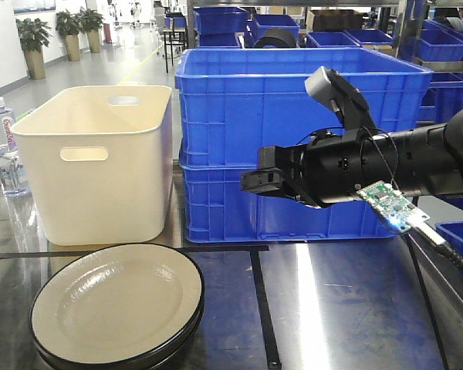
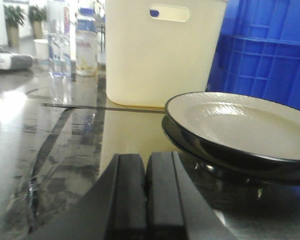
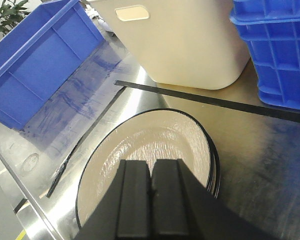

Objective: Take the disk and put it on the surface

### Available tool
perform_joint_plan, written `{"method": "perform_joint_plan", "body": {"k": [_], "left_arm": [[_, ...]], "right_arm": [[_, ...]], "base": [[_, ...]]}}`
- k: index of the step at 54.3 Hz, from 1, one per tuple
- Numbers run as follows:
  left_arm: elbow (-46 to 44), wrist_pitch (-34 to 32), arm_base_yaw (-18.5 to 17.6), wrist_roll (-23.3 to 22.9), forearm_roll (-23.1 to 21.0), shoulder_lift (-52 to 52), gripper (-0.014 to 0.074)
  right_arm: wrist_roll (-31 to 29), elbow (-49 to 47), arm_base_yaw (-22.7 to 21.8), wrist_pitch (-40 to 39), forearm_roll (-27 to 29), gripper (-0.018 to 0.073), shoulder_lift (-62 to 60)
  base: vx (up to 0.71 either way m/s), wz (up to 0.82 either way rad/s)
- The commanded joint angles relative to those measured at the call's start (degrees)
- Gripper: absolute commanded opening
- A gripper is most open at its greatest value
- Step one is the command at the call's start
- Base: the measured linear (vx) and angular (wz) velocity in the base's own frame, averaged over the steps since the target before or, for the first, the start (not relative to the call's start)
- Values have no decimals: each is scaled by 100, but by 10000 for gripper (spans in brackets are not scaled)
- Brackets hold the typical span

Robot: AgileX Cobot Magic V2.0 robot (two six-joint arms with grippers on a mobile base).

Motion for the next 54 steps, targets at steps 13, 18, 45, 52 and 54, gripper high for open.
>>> {"method": "perform_joint_plan", "body": {"k": [13, 18, 45, 52, 54], "left_arm": [[154, 425, 138, 43, 9, -736, -8], [154, 425, 138, 43, 9, -736, -8], [154, 425, 138, 43, 9, -736, -8], [154, 425, 138, 43, 9, -736, -8], [154, 425, 138, 43, 9, -736, -8]], "right_arm": [[-67, -185, -20, -164, 276, -11, -239], [-67, -185, -20, -170, 300, -11, -239], [-67, -185, -20, -170, 300, -11, -239], [-67, -185, -20, -170, 300, -11, -239], [-67, -185, -20, -170, 300, -11, -239]], "base": [[0, 0], [0, 0], [0, 0], [0, 0], [0, 0]]}}
